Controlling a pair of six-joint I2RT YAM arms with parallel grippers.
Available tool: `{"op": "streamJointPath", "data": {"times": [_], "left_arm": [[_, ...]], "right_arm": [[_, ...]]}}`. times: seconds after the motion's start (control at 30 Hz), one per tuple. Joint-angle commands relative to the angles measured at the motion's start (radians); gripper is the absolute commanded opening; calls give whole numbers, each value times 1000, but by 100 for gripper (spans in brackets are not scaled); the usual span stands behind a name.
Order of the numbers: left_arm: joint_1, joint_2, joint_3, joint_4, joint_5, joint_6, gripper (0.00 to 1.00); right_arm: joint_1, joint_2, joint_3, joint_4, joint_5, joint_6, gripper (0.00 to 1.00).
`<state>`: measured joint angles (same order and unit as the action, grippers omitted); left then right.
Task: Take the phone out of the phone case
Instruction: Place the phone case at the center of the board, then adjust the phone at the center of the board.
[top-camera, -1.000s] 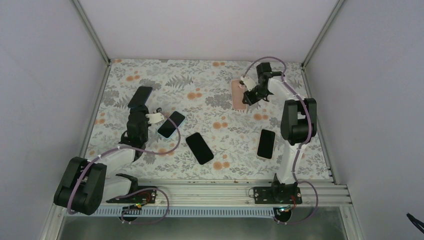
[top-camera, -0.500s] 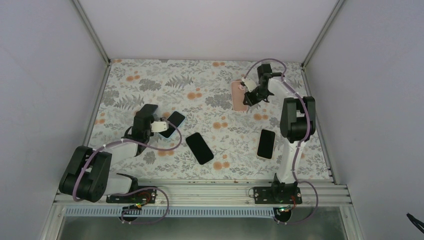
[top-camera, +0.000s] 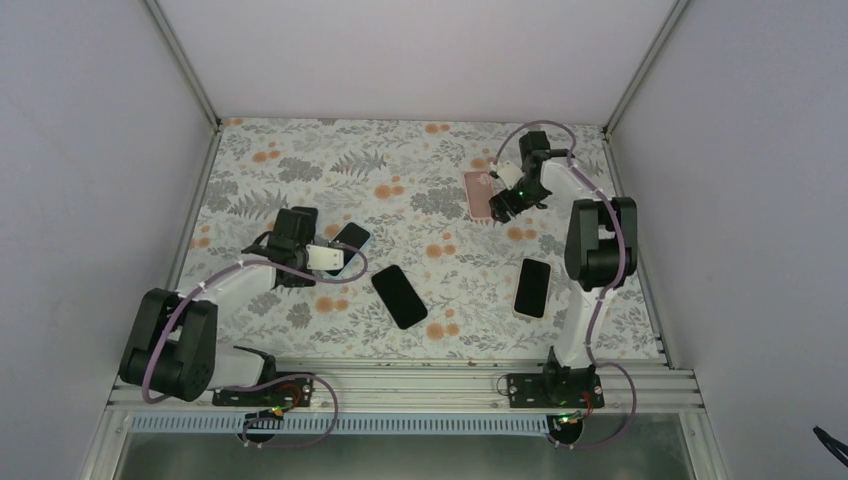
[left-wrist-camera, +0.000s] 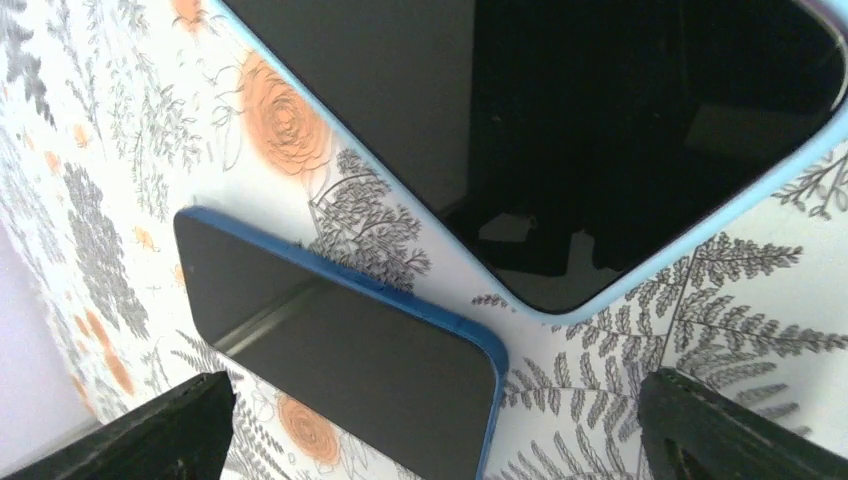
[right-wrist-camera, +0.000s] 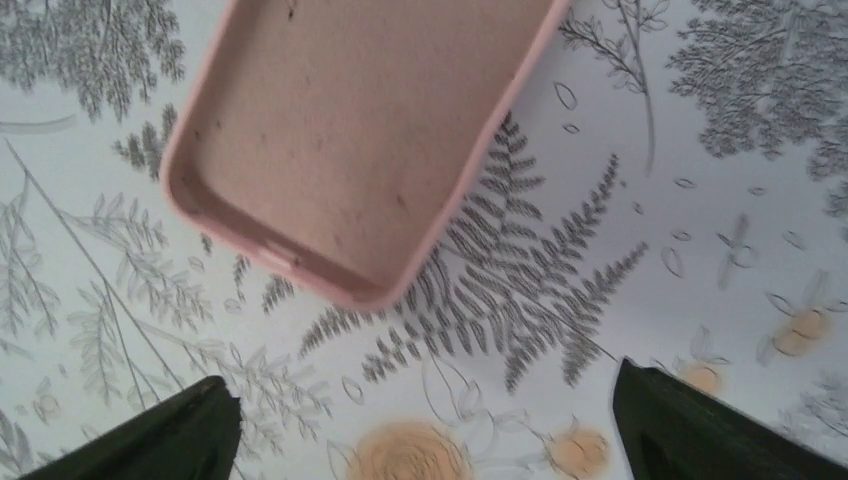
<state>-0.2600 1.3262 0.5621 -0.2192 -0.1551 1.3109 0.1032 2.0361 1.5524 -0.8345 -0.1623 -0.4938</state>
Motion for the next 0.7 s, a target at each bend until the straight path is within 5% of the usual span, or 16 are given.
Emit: {"op": "streamJointPath", "data": {"times": [0.0,0.3,0.4,0.53,0.6,0.67], "left_arm": [[-1,-43,126,-255,99,-56,100],[-9,-59,556,-518,455,-278,100],[-72,-66,548,-440,448,-349,100],[-184,-50,480,-328,343,-402,100],[-198,-31,477,-310,329,-420,100],[-199,-25,470,-282,325,-428,100]], "right_arm": [[-3,-144,-56,51,102,-26,100],[-2,-460,-340,-19,108,-71,99],[-20,-548,-450,-45,80,-59,87],[-40,-659,-577,-109,51,-69,86],[-50,-708,-646,-82,113,-70,72],[-71,-742,-694,-59,158,-81,44]]}}
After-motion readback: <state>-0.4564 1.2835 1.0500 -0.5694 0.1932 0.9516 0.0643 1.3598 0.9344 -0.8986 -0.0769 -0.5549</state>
